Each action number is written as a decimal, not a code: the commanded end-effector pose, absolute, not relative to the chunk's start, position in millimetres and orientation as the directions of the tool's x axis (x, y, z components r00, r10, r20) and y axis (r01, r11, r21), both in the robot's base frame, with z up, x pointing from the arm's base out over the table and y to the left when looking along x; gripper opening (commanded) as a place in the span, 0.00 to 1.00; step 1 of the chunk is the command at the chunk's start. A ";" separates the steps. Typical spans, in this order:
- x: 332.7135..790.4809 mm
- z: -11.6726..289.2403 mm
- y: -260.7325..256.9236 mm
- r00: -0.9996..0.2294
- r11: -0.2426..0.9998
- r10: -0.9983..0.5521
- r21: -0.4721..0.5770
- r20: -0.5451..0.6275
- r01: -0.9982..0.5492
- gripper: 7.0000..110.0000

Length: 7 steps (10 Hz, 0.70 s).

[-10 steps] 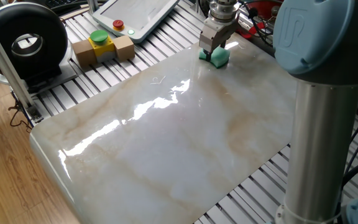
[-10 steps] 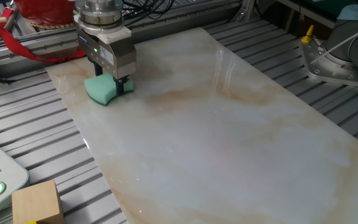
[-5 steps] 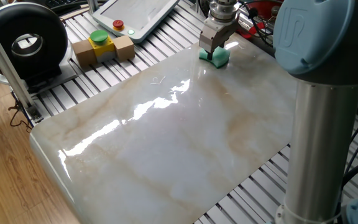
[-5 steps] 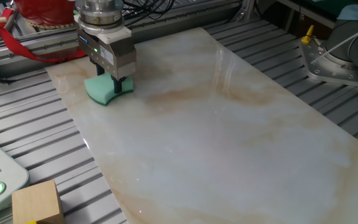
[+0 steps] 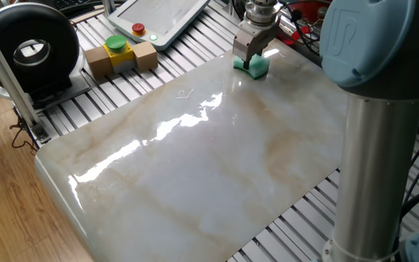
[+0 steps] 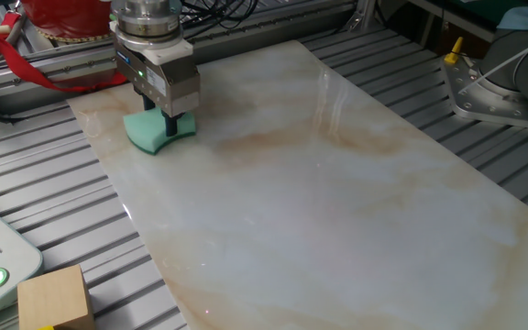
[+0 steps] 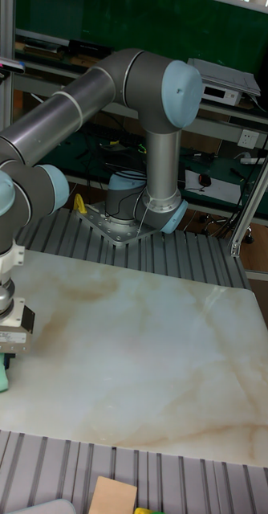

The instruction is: Clean the tabletop with a sponge

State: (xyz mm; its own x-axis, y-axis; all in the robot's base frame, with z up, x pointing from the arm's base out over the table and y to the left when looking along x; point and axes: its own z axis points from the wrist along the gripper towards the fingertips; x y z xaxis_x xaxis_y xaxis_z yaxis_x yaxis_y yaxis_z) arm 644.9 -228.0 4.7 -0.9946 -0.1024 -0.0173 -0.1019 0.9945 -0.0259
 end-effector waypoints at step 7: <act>649.2 10.7 -220.2 -0.998 0.999 -0.045 0.004 -0.041 -0.046 0.00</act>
State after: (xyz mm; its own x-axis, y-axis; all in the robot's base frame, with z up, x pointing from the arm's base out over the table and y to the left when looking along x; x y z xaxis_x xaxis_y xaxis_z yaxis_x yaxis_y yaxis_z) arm 647.3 -222.2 8.9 -0.9977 -0.0610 -0.0312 -0.0607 0.9981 -0.0104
